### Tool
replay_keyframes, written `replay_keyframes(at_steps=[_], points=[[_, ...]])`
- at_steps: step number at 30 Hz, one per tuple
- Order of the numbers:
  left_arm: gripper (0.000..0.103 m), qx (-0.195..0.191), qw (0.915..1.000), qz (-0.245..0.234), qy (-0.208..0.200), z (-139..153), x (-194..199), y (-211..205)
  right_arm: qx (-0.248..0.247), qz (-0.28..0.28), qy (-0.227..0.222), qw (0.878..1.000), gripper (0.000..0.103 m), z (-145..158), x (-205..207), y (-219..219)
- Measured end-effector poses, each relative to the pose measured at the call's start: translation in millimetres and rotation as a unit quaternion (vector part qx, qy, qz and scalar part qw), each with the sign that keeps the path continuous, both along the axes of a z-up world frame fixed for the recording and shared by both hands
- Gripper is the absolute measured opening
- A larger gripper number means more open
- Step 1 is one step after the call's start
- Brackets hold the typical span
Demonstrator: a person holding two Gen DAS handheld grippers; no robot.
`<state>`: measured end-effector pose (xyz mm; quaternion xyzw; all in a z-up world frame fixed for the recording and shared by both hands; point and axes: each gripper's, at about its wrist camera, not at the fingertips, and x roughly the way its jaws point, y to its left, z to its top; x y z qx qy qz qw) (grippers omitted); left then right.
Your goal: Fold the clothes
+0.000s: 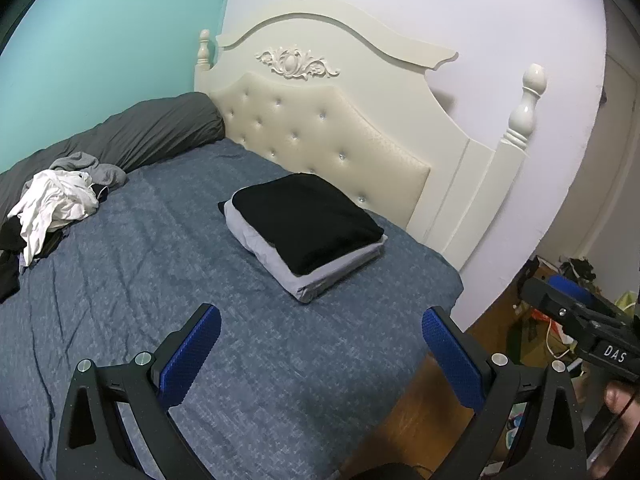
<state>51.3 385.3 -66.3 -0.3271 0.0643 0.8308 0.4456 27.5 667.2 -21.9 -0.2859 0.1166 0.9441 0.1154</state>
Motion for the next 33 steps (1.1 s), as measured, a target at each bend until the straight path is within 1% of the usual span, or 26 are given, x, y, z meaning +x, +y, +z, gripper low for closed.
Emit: replay_keyframes(at_steps=[9, 14, 16, 20, 26, 33], points=[[0.103, 0.003, 0.9999, -0.009, 0.006, 2.4, 16.6, -20.7, -0.003, 0.007, 0.006, 1.000, 0.099, 1.1, 21.9, -18.4], [0.103, 0.008, 0.9999, -0.002, 0.013, 4.1, 22.0, -34.1, -0.008, 0.012, 0.008, 1.000, 0.100, -1.8, 31.3, -27.5], [0.103, 0.011, 0.9998, 0.000, 0.014, 4.7, 22.8, -38.6, -0.003, 0.014, 0.009, 1.000, 0.100, -2.9, 34.0, -31.2], [0.102, 0.007, 0.9994, 0.009, 0.031, 6.3, 26.1, -45.7, 0.008, 0.007, 0.020, 1.000, 0.100, -5.3, 41.4, -37.7], [0.103, 0.001, 0.9994, -0.001, 0.034, 3.0, 30.1, -52.2, 0.012, 0.006, 0.022, 1.000, 0.100, -10.7, 48.2, -43.3], [0.102, -0.001, 0.9992, -0.001, 0.041, 0.4, 35.0, -56.9, 0.016, 0.003, 0.019, 1.000, 0.100, -18.2, 53.6, -46.2]])
